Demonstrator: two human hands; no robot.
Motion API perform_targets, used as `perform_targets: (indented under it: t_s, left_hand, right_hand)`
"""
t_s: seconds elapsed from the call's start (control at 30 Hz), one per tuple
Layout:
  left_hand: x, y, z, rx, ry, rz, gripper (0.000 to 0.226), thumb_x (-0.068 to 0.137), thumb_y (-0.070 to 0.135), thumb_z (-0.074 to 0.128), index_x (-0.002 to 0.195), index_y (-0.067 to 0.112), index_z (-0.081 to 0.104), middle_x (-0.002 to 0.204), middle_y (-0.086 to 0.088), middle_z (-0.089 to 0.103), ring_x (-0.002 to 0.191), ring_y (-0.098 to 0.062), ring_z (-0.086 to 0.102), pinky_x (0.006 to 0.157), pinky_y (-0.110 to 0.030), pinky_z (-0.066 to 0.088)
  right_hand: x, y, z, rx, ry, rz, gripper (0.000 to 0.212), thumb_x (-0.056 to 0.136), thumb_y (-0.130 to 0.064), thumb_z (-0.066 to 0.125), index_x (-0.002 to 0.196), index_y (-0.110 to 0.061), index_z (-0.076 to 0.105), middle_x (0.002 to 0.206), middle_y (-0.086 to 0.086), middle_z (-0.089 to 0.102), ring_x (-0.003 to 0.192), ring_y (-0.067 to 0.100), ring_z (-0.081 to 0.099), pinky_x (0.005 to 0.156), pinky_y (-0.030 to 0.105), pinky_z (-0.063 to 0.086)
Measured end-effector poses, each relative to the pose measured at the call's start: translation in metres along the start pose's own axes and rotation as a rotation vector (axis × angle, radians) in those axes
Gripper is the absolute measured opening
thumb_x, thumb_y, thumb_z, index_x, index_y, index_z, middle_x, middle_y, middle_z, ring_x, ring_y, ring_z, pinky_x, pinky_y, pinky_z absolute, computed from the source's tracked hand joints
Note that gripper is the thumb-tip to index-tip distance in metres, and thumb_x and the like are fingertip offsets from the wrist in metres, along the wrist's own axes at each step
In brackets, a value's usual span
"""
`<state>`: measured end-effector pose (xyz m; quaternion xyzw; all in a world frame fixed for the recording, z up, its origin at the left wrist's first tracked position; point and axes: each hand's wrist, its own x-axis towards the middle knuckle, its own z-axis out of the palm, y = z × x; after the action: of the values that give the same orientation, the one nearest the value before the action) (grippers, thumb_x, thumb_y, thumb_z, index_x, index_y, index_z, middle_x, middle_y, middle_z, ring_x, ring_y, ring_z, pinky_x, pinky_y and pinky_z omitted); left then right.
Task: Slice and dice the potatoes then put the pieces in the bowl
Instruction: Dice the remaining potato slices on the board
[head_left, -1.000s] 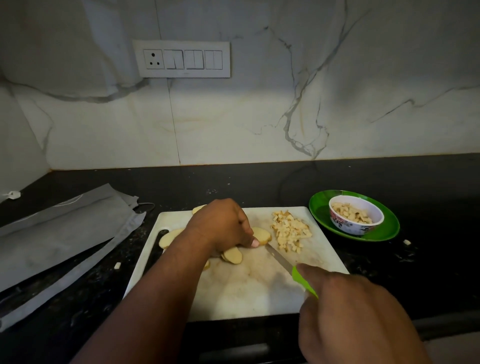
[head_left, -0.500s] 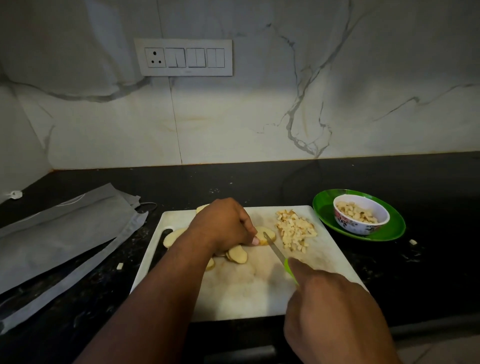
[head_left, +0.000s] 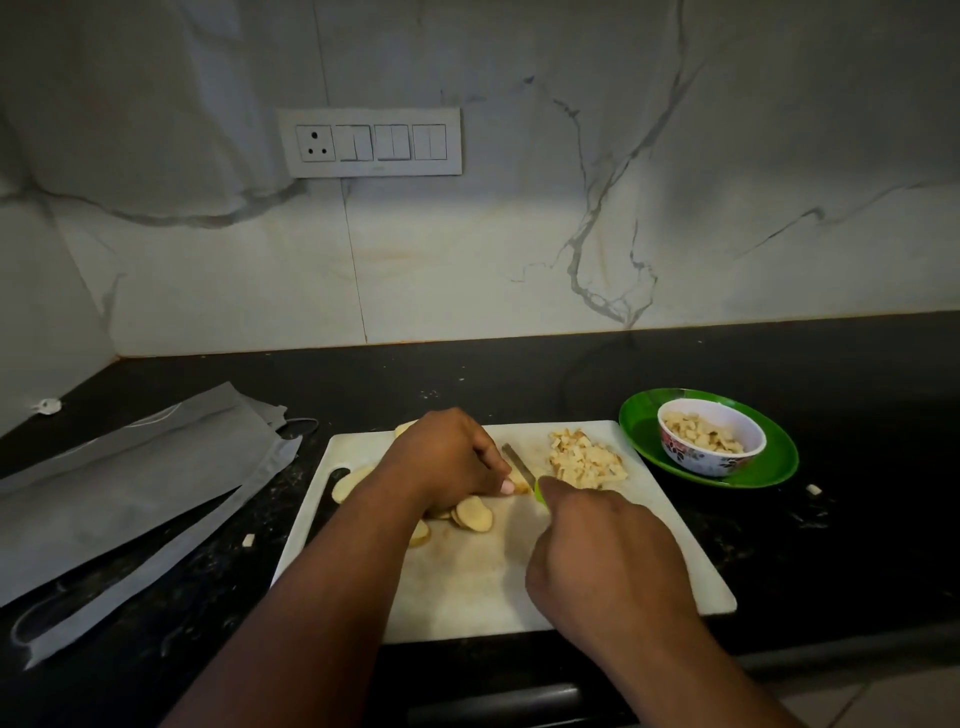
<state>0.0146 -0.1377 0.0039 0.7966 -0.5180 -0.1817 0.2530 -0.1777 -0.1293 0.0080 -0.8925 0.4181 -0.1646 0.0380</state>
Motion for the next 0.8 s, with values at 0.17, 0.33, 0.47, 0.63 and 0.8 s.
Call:
perform_targets:
  t_s: [0.17,0.33,0.47,0.63,0.8]
  left_hand:
    - [0.001,0.0,0.0,-0.015,0.014,-0.015,0.011,0.079,0.03,0.091,0.088,0.031,0.085,0.092,0.016,0.078,0.091,-0.006,0.07,0.092,-0.035,0.06]
    - [0.0,0.001,-0.001,-0.007,0.032,-0.02,0.013,0.076,0.033,0.092,0.086,0.031,0.084,0.089,0.016,0.077,0.089,-0.005,0.07,0.09,-0.034,0.06]
    - [-0.003,0.003,-0.002,0.018,0.038,-0.009,0.014,0.077,0.034,0.092,0.087,0.03,0.084,0.086,0.015,0.077,0.087,-0.006,0.07,0.088,-0.035,0.061]
    - [-0.004,0.001,-0.004,0.041,0.018,0.011,0.01,0.082,0.028,0.088,0.091,0.031,0.083,0.097,0.016,0.077,0.094,-0.006,0.069,0.095,-0.037,0.059]
    - [-0.001,-0.001,-0.003,0.031,0.031,0.007,0.011,0.081,0.028,0.089,0.09,0.031,0.083,0.091,0.017,0.076,0.091,-0.005,0.069,0.093,-0.035,0.059]
  right_hand:
    - [-0.023,0.011,-0.002,-0.008,-0.031,-0.018,0.059,0.092,-0.036,0.044,0.15,-0.036,0.034,0.116,-0.008,0.065,0.104,0.013,0.062,0.083,0.026,0.047]
    - [-0.047,0.012,-0.029,0.003,-0.068,-0.008,0.059,0.092,-0.043,0.043,0.15,-0.044,0.03,0.122,-0.012,0.062,0.111,0.011,0.061,0.091,0.025,0.049]
    - [-0.033,0.009,-0.032,-0.033,0.029,-0.043,0.055,0.091,-0.04,0.044,0.146,-0.038,0.038,0.115,-0.009,0.066,0.102,0.013,0.063,0.082,0.026,0.05]
    - [-0.001,-0.002,-0.003,-0.017,0.026,-0.051,0.049,0.089,-0.03,0.051,0.138,-0.03,0.051,0.112,-0.005,0.067,0.098,0.017,0.064,0.078,0.029,0.049]
    - [-0.022,0.009,0.002,-0.025,-0.011,-0.076,0.057,0.091,-0.033,0.047,0.147,-0.033,0.039,0.11,-0.006,0.066,0.097,0.014,0.064,0.076,0.026,0.047]
